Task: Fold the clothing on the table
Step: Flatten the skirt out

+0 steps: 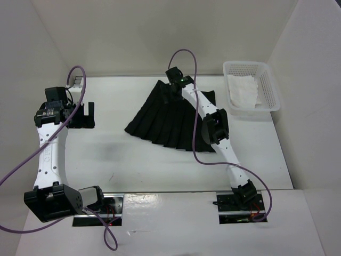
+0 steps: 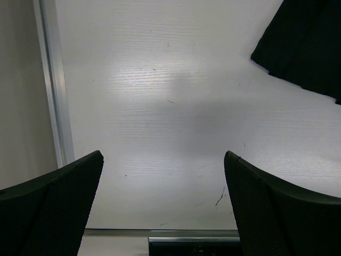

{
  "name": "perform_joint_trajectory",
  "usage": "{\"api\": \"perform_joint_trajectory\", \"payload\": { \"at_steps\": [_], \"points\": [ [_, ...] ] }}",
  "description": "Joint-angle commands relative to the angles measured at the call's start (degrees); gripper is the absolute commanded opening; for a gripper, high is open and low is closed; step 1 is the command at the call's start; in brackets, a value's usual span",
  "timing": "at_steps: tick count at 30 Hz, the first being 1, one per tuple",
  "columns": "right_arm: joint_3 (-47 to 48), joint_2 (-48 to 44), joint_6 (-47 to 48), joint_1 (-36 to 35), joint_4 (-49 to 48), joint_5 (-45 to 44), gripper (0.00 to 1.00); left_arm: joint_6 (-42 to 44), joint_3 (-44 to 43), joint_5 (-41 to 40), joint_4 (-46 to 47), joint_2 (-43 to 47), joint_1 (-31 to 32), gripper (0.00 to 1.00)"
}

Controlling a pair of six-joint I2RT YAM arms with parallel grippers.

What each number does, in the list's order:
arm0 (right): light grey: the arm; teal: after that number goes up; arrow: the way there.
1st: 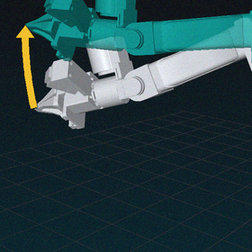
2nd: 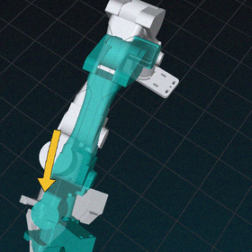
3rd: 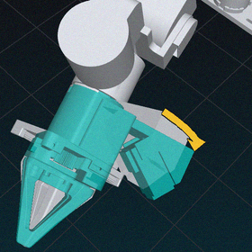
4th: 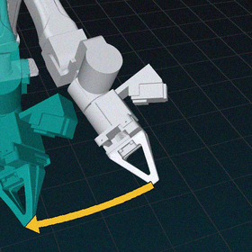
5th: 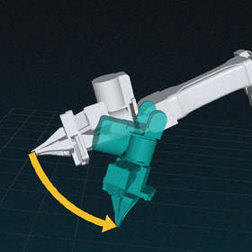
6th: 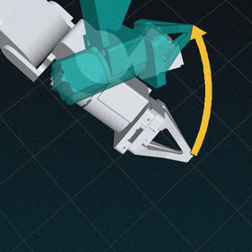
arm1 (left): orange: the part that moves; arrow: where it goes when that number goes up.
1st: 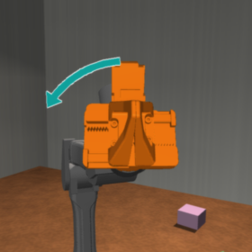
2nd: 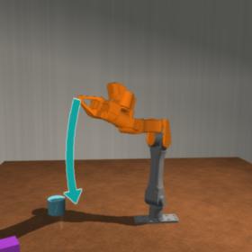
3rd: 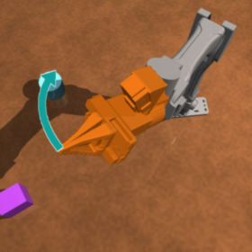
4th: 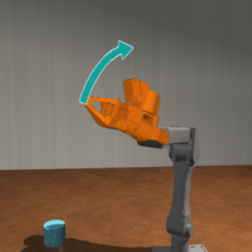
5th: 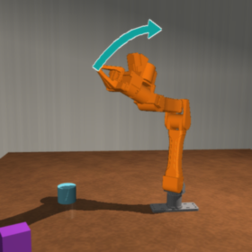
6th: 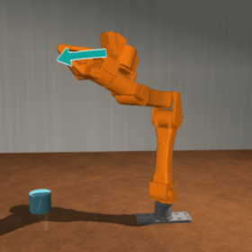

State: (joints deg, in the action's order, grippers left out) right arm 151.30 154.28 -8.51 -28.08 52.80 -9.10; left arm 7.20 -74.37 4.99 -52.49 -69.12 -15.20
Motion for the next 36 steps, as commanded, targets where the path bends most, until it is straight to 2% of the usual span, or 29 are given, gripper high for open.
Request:
{"api": "perform_joint_trajectory", "payload": {
  "at_steps": [1,7,19,28,36],
  "points": [
    [-1.7,-1.5,1.3,0.1,1.6,0.6,1.00,-0.3,-1.8,1.1,-0.7,1.1,-0.4,1.00],
    [-4.9,-2.8,3.1,0.1,2.2,0.6,1.00,-0.3,-1.3,1.1,-0.7,1.6,-0.4,1.00],
    [-12.3,-3.9,9.6,-1.0,7.7,8.3,0.99,0.2,-1.3,1.6,-0.7,2.7,-0.4,1.00],
    [-26.2,-10.7,12.0,-8.0,4.5,9.2,0.99,0.7,-1.3,2.7,-1.2,3.8,-0.4,1.00],
    [-29.8,-13.8,11.2,-12.3,2.1,7.5,0.99,0.7,-0.8,3.2,-1.7,5.6,-0.4,1.00]
  ]
}}
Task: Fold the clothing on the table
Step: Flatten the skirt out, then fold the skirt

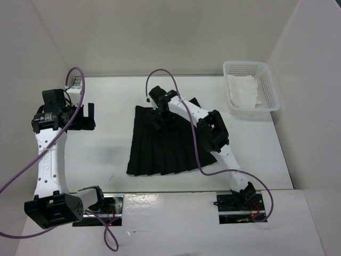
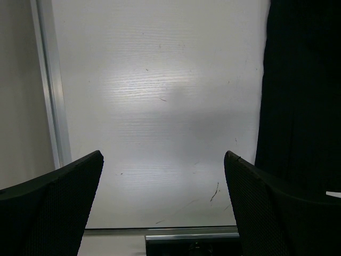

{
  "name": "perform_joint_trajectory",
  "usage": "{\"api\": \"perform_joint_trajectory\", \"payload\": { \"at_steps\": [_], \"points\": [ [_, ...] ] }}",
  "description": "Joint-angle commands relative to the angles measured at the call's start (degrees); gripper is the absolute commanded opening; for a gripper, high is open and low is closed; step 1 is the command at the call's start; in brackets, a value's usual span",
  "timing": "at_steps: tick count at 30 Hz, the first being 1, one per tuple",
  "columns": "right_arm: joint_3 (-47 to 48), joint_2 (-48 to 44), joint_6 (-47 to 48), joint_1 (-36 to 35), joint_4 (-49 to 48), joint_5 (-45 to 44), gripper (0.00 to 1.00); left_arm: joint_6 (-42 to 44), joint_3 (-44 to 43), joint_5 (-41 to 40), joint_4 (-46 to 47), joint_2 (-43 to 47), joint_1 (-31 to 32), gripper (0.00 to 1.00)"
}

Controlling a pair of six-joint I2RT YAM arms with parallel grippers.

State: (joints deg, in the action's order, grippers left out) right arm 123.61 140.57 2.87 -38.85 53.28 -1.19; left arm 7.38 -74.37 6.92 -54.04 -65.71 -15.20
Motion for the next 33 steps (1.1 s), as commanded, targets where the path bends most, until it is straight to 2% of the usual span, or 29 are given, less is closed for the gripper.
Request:
{"api": "perform_joint_trajectory", "payload": {
  "at_steps": [1,10,12,17,20,23,25,27,30,31,33],
  "points": [
    [-1.5,-0.1,-0.1,-1.5,1.6,-0.4,0.99,0.5,-0.8,1.3,-0.2,2.2,-0.4,1.00],
    [9.5,2.6,-2.0,-4.1,4.4,-2.1,0.99,1.1,0.3,1.8,-0.7,3.2,-0.4,1.00],
    [8.8,-1.8,-1.4,-4.1,3.8,-2.1,0.98,2.3,0.3,3.9,-0.7,3.2,-0.4,1.00],
    [1.7,-15.1,3.2,-3.6,0.0,0.6,0.98,5.0,2.6,18.5,3.8,0.4,-0.4,1.00],
    [-3.5,-22.3,4.5,-1.1,-2.5,0.6,0.98,5.5,2.0,22.9,6.3,-5.7,1.1,1.00],
    [-9.8,-27.2,5.0,4.0,-5.9,0.6,0.98,6.1,0.3,28.1,7.4,-14.5,2.2,1.00],
    [-13.6,-29.2,5.7,9.2,-8.3,1.1,0.97,6.6,-1.0,28.8,8.5,-20.3,2.7,1.00],
    [-18.5,-30.6,5.1,14.9,-10.9,2.9,0.92,5.5,-1.0,29.3,11.1,-22.8,2.7,0.96],
    [-22.5,-31.2,5.1,21.2,-13.4,7.2,0.87,3.3,-2.2,28.8,18.0,-26.6,2.7,0.84],
    [-22.5,-31.2,5.1,22.2,-14.0,7.8,0.87,2.6,-2.9,28.2,18.9,-29.3,3.2,0.82],
    [-23.8,-30.7,5.7,23.6,-14.8,7.8,0.80,1.1,-6.4,27.5,19.5,-32.5,3.2,0.79]
  ]
}}
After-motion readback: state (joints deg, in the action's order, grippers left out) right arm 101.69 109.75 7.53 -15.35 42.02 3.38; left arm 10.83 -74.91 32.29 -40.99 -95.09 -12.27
